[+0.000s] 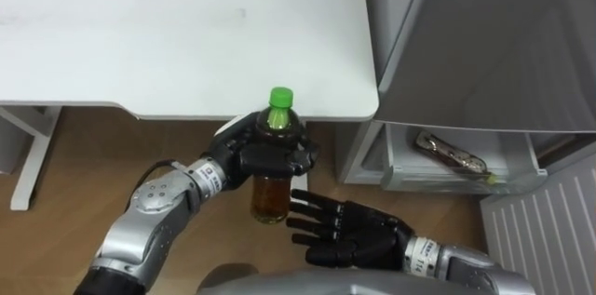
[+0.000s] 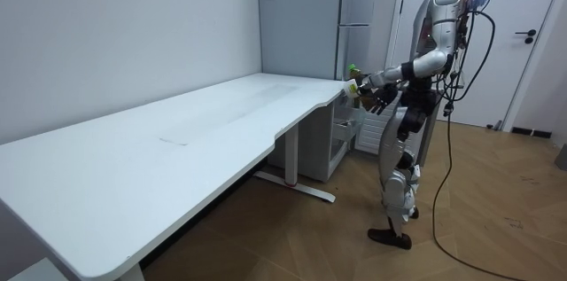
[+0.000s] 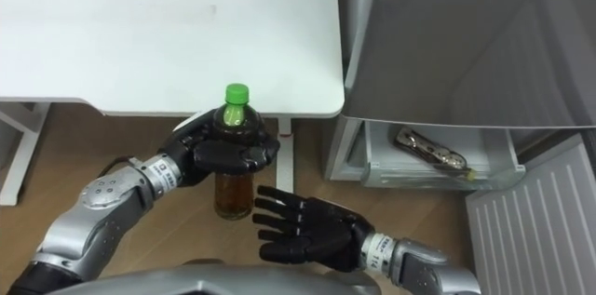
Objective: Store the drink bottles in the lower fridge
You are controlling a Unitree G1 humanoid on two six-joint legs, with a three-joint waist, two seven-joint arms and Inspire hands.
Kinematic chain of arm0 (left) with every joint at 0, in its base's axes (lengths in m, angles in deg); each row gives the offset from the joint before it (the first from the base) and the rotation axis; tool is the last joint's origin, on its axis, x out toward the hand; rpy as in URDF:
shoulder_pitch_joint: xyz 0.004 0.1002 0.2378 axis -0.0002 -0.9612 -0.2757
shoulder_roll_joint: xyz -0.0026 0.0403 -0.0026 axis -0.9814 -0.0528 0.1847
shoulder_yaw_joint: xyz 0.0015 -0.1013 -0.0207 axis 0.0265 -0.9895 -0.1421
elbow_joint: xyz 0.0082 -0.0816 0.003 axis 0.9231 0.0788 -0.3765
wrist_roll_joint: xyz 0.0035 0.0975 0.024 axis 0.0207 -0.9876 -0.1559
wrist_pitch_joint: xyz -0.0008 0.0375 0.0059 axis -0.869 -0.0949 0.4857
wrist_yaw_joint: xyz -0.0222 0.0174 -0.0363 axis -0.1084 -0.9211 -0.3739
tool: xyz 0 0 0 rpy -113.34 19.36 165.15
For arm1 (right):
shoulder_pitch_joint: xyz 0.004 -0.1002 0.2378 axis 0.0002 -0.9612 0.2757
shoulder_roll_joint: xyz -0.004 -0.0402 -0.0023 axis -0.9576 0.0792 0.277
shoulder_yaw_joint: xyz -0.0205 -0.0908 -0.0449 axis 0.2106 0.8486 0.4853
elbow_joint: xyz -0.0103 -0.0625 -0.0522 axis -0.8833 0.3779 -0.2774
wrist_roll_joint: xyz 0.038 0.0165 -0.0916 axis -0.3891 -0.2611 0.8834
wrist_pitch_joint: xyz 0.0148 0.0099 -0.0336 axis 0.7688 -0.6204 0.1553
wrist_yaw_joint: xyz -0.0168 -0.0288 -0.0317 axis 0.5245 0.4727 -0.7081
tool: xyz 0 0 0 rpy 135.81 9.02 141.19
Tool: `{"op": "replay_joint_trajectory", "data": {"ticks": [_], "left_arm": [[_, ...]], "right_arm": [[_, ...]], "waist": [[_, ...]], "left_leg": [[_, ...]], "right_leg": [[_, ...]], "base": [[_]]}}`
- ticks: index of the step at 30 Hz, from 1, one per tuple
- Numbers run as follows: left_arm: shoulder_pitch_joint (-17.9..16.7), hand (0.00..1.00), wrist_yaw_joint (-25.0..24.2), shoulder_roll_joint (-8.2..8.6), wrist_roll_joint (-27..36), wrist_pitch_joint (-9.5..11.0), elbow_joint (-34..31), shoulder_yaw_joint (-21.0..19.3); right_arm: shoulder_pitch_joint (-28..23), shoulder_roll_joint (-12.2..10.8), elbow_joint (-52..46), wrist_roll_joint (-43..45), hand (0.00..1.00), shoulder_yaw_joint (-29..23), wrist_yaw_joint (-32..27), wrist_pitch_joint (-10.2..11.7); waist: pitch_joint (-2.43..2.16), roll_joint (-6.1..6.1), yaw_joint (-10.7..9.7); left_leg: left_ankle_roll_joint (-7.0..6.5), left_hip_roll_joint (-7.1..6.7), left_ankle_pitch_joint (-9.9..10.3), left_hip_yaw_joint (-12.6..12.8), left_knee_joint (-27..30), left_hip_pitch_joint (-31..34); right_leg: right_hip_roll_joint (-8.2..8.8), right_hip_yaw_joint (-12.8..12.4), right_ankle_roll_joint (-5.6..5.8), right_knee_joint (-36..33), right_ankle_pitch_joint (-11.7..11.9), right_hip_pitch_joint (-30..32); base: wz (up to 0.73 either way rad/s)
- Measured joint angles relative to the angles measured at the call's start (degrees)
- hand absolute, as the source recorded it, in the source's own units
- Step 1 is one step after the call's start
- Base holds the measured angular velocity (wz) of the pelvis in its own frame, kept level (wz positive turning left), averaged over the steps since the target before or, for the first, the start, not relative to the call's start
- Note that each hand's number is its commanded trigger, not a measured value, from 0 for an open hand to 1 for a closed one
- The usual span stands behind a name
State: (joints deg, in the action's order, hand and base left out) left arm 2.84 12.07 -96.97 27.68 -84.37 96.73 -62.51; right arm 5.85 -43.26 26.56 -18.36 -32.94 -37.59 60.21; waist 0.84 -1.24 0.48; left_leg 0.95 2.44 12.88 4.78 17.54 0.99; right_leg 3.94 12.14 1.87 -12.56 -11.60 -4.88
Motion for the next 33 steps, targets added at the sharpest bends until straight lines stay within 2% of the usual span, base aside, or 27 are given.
{"op": "replay_joint_trajectory", "data": {"ticks": [17,25,30,33], "left_arm": [[0.0,1.00,0.0,0.26,0.0,0.0,0.0,0.3],[-0.4,1.00,0.0,-0.03,-0.1,0.0,0.5,2.3],[-0.1,1.00,0.0,-0.20,-0.1,0.2,3.3,4.0],[0.1,1.00,0.2,-0.23,-0.4,0.4,5.4,5.1]], "right_arm": [[0.1,0.0,-0.1,0.0,0.00,0.6,1.7,-0.4],[0.3,-0.5,-0.1,3.9,0.00,0.6,1.6,-0.4],[0.6,-0.2,-0.1,4.3,0.00,2.9,0.2,-0.3],[0.8,0.0,-0.1,5.3,0.00,4.5,-1.2,-0.3]], "waist": [[-0.31,0.32,0.1],[-0.23,0.13,0.3],[-0.19,0.05,0.5],[0.14,-0.25,0.9]], "left_leg": [[0.01,-0.08,0.0,0.0,-0.2,-0.2],[0.01,-0.10,0.0,0.1,-0.6,-0.3],[0.01,-0.10,0.0,0.3,-0.4,-0.4],[0.02,-0.05,0.0,0.4,-0.5,-0.3]], "right_leg": [[0.02,0.0,0.03,0.2,0.0,0.0],[0.01,-0.1,0.03,0.6,0.0,-0.1],[-0.03,-0.4,0.03,0.7,0.0,-0.1],[-0.02,-0.4,0.04,0.2,0.0,0.1]], "base": [[0.00],[0.00],[-0.01],[0.00]]}}
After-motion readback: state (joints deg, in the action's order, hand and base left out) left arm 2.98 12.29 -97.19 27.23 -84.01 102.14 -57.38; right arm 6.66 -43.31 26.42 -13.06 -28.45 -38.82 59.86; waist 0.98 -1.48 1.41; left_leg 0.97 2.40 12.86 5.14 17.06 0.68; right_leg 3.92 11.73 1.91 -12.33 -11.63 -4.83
